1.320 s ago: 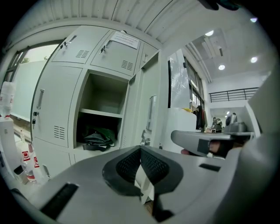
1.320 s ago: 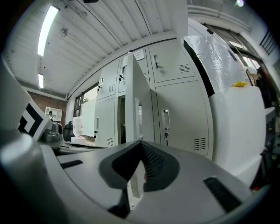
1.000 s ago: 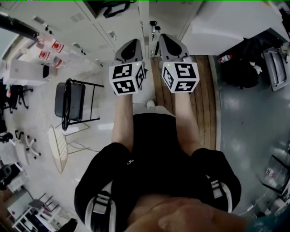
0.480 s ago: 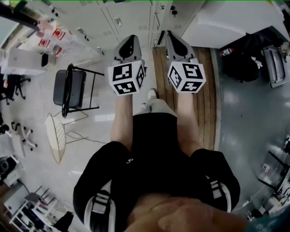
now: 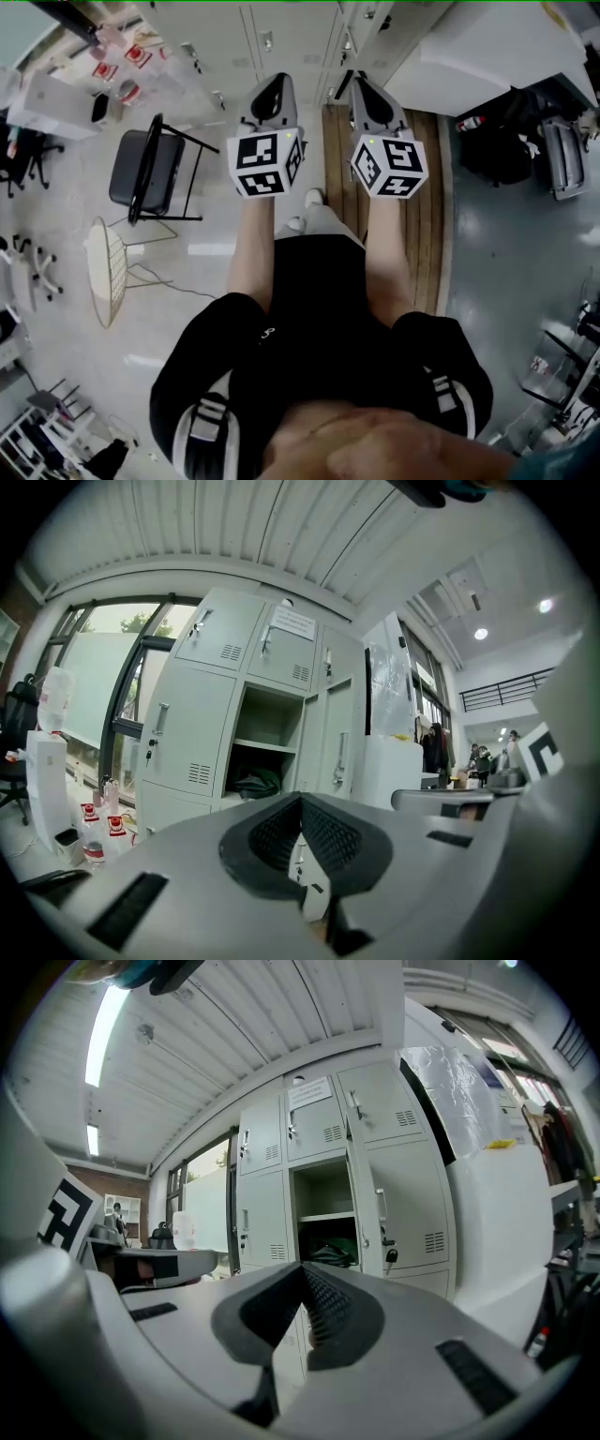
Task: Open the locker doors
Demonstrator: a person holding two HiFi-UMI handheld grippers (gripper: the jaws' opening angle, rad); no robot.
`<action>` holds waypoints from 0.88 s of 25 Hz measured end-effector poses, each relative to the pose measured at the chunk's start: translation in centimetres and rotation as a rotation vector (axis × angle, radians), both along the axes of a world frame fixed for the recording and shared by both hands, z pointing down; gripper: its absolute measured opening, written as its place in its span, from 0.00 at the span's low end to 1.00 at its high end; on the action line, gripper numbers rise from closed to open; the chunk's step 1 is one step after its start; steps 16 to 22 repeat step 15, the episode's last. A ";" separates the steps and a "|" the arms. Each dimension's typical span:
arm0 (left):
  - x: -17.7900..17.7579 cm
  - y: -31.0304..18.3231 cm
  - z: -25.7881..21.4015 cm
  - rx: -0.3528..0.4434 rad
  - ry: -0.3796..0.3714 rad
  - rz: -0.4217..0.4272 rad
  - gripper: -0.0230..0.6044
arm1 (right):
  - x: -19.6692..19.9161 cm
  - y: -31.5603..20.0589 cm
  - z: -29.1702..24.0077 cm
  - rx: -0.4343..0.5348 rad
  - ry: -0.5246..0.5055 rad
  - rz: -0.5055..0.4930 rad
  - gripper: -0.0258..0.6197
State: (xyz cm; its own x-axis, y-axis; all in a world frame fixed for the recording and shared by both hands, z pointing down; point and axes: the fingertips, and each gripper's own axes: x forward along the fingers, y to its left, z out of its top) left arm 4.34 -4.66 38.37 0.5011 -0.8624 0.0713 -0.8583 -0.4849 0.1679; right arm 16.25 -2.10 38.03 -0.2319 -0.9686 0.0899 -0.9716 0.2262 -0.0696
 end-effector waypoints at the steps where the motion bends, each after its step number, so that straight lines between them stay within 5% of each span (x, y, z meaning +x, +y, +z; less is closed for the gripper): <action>1: -0.3 0.1 -0.3 0.005 0.003 -0.005 0.05 | -0.4 0.1 -0.2 0.005 0.007 -0.005 0.07; 22: -1.8 0.7 -1.3 0.028 0.003 -0.029 0.05 | -2.1 0.7 -1.2 0.028 0.035 -0.039 0.07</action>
